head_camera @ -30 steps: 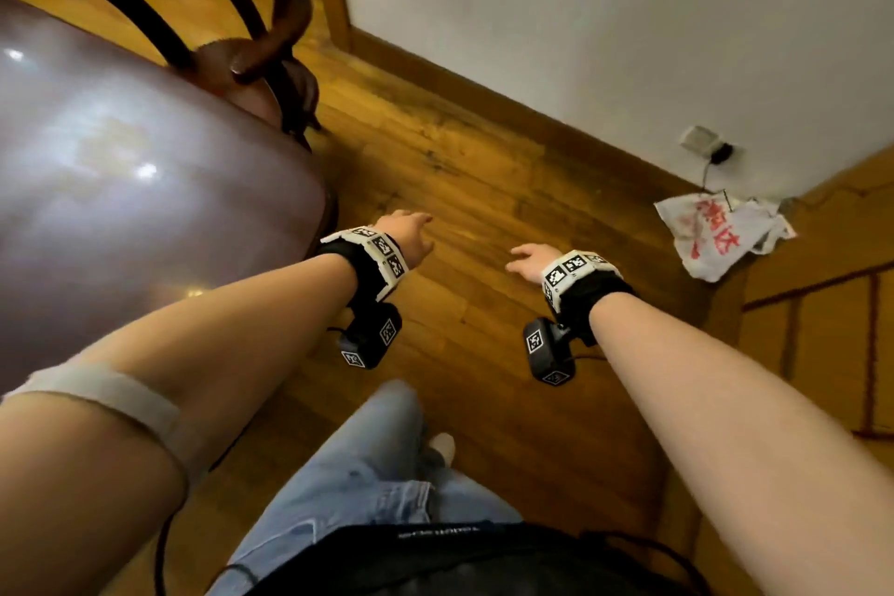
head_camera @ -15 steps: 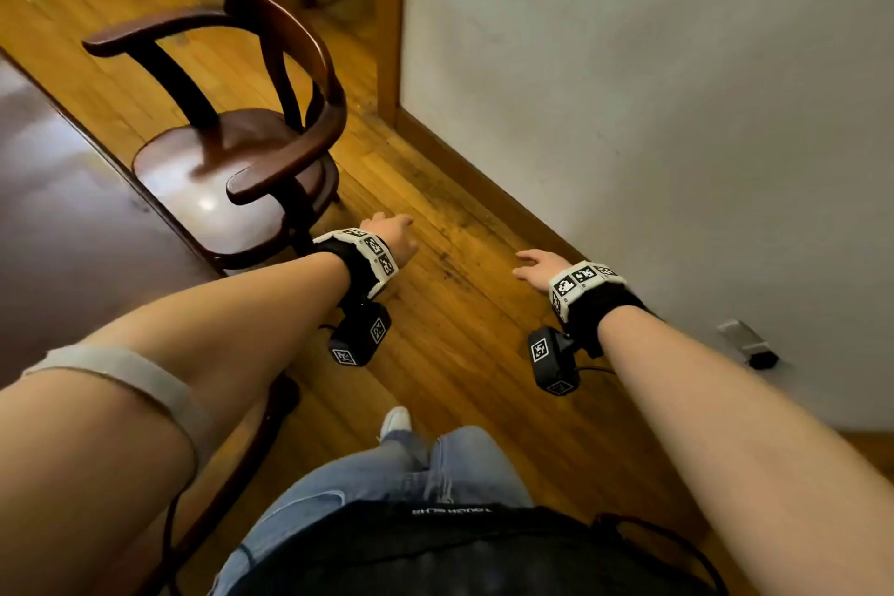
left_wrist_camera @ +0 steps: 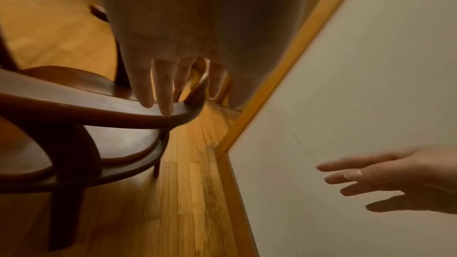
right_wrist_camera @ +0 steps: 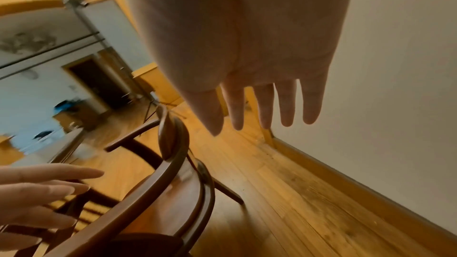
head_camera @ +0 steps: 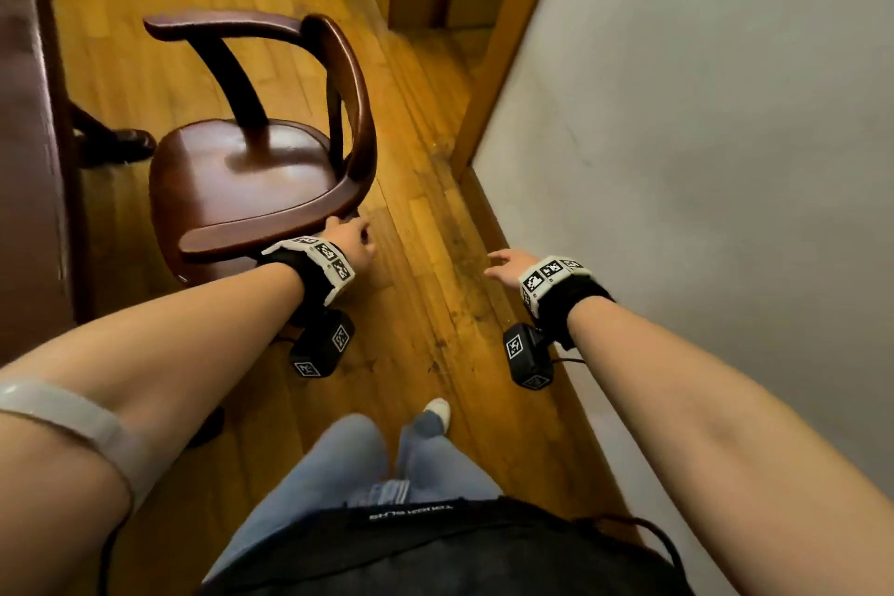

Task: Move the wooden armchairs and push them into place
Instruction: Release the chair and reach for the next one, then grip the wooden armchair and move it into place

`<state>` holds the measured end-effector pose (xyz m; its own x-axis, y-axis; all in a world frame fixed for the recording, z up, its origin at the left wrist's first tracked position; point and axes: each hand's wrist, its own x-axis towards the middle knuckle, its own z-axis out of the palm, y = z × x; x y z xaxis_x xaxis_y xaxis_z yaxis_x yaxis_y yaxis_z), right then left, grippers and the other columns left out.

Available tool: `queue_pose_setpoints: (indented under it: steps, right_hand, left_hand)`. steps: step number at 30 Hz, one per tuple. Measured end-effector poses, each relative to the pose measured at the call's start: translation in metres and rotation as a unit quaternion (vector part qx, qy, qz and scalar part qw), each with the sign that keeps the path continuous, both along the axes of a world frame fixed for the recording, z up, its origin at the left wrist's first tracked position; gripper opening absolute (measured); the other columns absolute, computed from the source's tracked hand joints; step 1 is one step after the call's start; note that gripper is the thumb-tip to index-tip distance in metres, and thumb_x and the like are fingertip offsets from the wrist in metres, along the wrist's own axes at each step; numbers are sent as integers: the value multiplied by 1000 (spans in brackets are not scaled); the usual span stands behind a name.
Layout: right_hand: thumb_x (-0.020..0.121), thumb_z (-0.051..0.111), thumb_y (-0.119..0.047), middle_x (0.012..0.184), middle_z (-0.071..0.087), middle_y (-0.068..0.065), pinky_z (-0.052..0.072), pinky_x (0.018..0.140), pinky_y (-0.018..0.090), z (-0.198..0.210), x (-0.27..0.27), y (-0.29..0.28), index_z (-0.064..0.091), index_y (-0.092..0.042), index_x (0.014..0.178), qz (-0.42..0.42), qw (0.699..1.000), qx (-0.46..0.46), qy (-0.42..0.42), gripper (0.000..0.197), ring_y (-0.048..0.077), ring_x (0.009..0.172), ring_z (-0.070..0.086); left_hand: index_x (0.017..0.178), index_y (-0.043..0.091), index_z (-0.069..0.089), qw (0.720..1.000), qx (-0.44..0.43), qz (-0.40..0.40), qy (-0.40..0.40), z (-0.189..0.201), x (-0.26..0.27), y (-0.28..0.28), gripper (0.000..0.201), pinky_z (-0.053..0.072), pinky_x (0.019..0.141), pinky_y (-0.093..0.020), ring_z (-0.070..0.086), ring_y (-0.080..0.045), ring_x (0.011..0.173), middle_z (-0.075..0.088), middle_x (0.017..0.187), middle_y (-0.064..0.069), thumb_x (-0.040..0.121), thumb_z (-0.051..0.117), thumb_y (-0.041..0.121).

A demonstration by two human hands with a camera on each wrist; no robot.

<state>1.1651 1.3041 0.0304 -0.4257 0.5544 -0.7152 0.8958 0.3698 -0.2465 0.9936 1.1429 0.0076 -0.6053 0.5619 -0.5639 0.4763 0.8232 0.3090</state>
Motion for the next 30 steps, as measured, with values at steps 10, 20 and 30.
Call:
queue_pose_setpoints:
  steps: [10,20,30]
  right_hand:
    - [96,52,-23,148,42,17,38,106,33,-43,-190,73,26,-6,149,165,985,-40,-23,61,32,132,46]
    - [94,49,-47,151,37,18,33,109,40,-80,-346,108,21,-3,148,111,991,-54,48,75,36,136,39]
    - [75,73,-44,134,56,9,43,106,49,-126,-379,130,20,-16,149,151,976,-127,89,95,33,122,55]
  left_hand:
    - [143,18,40,968,-58,245,-18,-38,-86,13,55,37,110,-43,42,-40,131,41,143,-21,92,50,34]
    - [144,24,39,943,-78,319,-55,-93,-176,34,49,17,119,-47,36,-26,140,35,153,-5,97,42,35]
    - [124,17,64,894,-192,390,-107,-128,-166,69,48,10,120,-45,43,-27,130,56,132,-10,99,28,37]
